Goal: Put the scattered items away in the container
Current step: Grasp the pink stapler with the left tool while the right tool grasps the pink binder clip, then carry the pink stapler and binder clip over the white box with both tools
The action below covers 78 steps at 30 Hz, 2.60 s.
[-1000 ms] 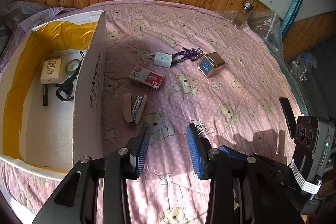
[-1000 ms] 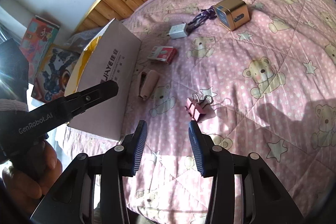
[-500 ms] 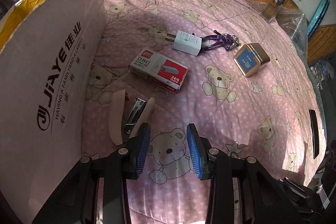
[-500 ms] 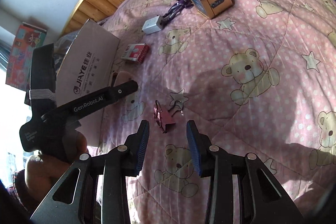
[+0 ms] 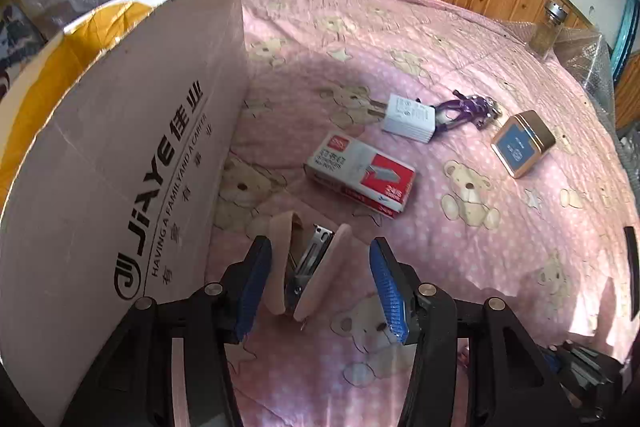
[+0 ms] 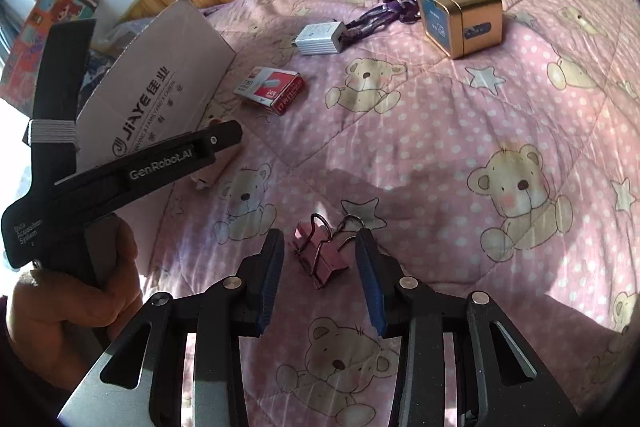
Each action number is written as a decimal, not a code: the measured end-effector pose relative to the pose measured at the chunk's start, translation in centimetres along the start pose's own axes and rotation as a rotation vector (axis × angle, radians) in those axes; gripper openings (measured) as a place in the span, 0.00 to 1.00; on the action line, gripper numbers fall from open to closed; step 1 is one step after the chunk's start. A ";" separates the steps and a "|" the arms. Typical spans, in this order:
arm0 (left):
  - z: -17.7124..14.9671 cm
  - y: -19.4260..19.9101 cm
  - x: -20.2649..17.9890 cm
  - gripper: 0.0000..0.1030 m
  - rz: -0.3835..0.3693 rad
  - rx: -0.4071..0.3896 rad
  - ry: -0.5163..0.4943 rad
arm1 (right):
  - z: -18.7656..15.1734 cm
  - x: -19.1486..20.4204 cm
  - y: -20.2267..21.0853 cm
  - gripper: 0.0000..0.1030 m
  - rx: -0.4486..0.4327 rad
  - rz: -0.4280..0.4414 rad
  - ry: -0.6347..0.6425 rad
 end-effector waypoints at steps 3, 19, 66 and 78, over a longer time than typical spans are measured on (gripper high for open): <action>-0.4 -1.4 1.0 0.52 -0.043 0.050 0.050 | 0.1 0.4 -0.3 0.37 -0.008 -0.026 0.037; -2.0 1.9 -1.8 0.41 -0.181 0.030 -0.047 | -0.2 -1.8 1.2 0.09 -0.049 0.009 -0.087; -4.7 17.6 5.1 0.41 -0.438 -0.145 0.076 | -0.6 12.5 12.3 0.09 -0.201 0.005 0.144; -4.3 19.3 9.3 0.41 -0.479 -0.186 0.148 | 1.6 17.2 12.8 0.09 -0.221 0.003 0.237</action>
Point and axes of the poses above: each gripper's, at about its wrist camera, not at the fingertips, and y roughly against the way its jaws point, x to its left, z to its top, the point moved 1 cm from there along -y, roughly the way its jaws point, and after that the axes turned 9 degrees about y, right-handed, at the moved point
